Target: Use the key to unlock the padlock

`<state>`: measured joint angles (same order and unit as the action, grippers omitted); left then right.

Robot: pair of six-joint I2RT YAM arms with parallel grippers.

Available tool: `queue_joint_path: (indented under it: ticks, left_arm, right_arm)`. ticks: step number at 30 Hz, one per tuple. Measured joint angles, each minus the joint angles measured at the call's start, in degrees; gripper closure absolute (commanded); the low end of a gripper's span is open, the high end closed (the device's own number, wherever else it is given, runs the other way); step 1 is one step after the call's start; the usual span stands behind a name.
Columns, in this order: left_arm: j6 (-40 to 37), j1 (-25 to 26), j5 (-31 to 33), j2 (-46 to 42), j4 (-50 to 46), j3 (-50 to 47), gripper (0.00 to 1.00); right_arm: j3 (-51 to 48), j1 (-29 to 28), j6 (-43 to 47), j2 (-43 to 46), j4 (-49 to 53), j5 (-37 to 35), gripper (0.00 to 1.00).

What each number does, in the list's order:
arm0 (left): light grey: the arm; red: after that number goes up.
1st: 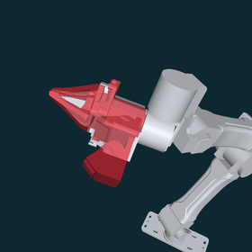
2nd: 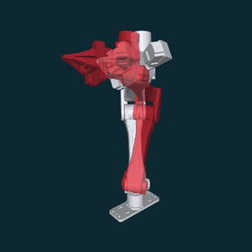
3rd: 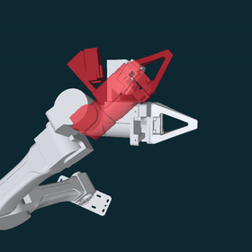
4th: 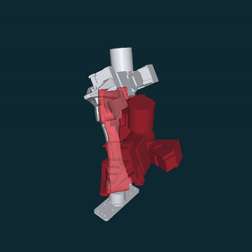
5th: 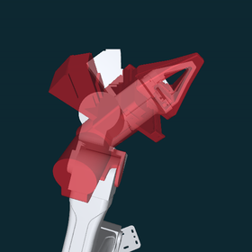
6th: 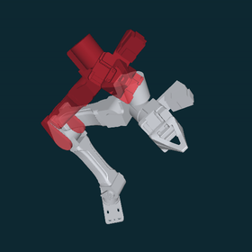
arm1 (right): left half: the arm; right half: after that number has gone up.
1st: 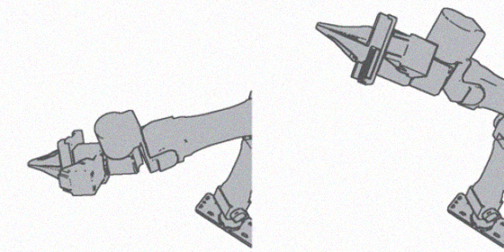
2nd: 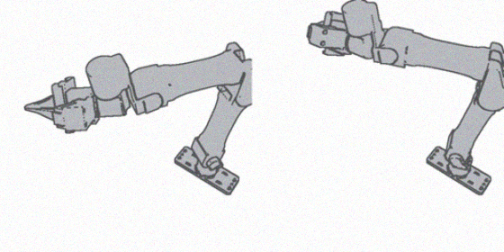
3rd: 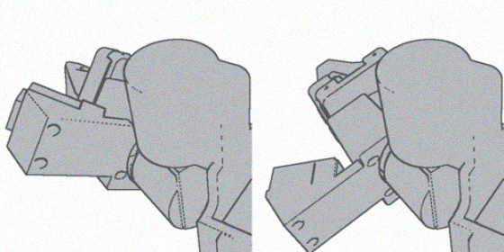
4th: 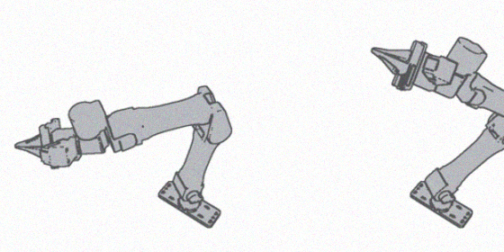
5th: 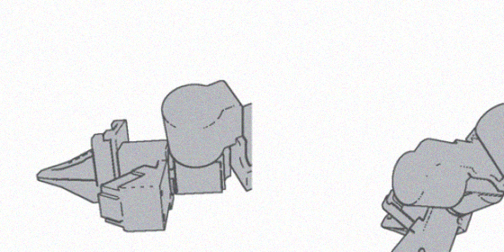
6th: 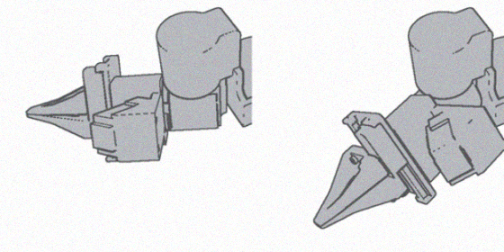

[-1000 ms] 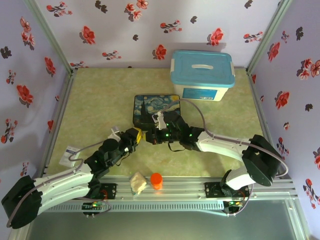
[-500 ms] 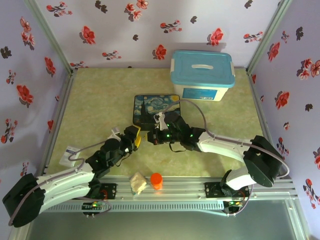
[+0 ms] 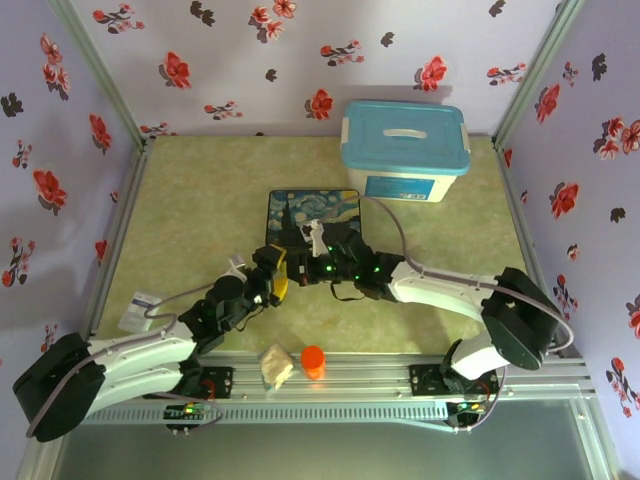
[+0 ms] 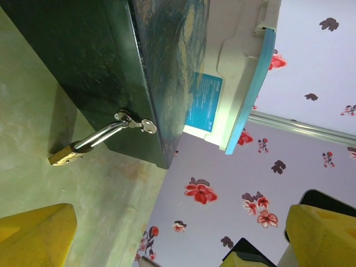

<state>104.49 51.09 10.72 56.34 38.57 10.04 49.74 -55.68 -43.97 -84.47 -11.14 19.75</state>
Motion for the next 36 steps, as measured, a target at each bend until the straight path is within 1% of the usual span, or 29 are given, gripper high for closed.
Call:
queue_joint_path:
  ticks: [3,4,7,11,14,23,27,29,31,32,36]
  left_arm:
    - [0.8,0.0,0.0,1.1,3.2,-0.7,0.04]
    - [1.2,0.0,0.0,1.2,3.9,-0.9,0.06]
    - [2.1,0.0,0.0,1.7,5.5,-0.9,0.14]
    - [2.9,0.0,0.3,2.3,8.7,-1.6,0.3]
    - [3.2,0.0,0.7,2.4,10.3,-1.9,0.35]
    - [3.2,-0.1,1.6,2.4,10.4,-2.7,0.48]
    - [3.2,-0.1,1.6,2.4,10.3,-2.7,0.57]
    - [3.2,-0.1,1.6,2.2,10.1,-2.7,0.64]
    - [3.2,-0.1,1.7,1.7,9.9,-2.7,0.68]
    - [3.2,-0.1,1.7,1.4,9.6,-2.7,0.7]
    - [3.1,-0.1,1.7,0.6,8.7,-2.7,0.7]
  right_arm:
    - [0.5,-0.6,-0.1,-1.1,-1.0,0.2,1.0]
    - [0.5,-0.8,-0.2,-1.4,-1.4,0.3,1.0]
    - [0.5,-1.1,-0.2,-2.1,-2.0,0.6,1.0]
    - [0.5,-1.4,-0.2,-2.3,-2.3,1.1,1.0]
    - [0.5,-1.5,-0.2,-2.3,-2.3,1.3,1.0]
    - [0.2,-1.5,-0.1,-1.9,-2.3,1.4,1.0]
    - [0.0,-1.6,0.0,-1.1,-1.4,1.4,1.0]
    - [0.0,-1.6,0.1,-0.7,-0.9,1.4,1.0]
    - [0.0,-1.6,0.3,-0.5,-0.2,1.4,1.0]
    - [0.0,-1.6,0.5,-0.4,0.1,1.4,1.0]
    - [0.0,-1.6,0.8,0.1,0.8,1.2,1.0]
